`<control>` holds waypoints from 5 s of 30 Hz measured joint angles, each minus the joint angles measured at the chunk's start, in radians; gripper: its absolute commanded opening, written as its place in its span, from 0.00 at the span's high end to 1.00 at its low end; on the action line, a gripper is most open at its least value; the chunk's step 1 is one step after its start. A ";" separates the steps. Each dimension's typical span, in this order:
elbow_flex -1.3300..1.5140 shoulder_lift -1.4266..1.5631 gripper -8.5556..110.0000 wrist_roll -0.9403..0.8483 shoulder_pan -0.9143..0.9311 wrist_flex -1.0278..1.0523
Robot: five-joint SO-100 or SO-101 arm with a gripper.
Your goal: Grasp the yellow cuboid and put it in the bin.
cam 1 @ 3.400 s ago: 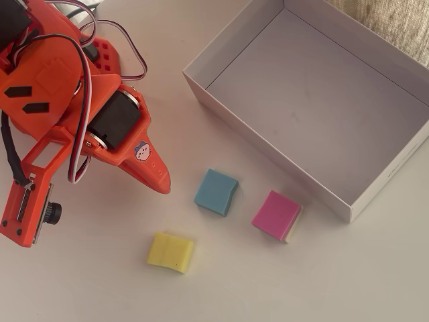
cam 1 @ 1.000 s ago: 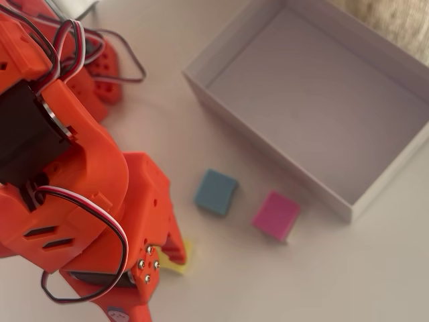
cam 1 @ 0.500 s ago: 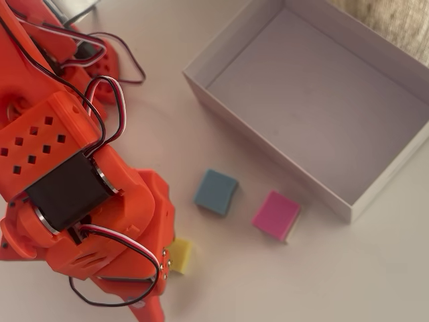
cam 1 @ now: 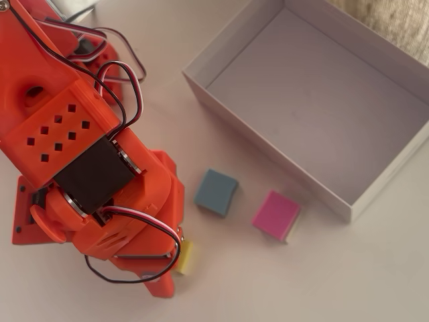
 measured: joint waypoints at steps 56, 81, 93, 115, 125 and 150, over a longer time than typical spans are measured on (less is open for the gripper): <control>-0.043 0.537 0.94 -1.008 -0.762 -0.063; 0.652 1.519 0.72 -0.996 -0.328 -0.646; 0.778 1.551 0.86 -0.920 -0.120 -0.253; 0.793 1.552 1.00 -0.908 -0.112 -0.060; 0.793 1.552 1.00 -0.908 -0.112 -0.060; 0.793 1.552 1.00 -0.908 -0.112 -0.060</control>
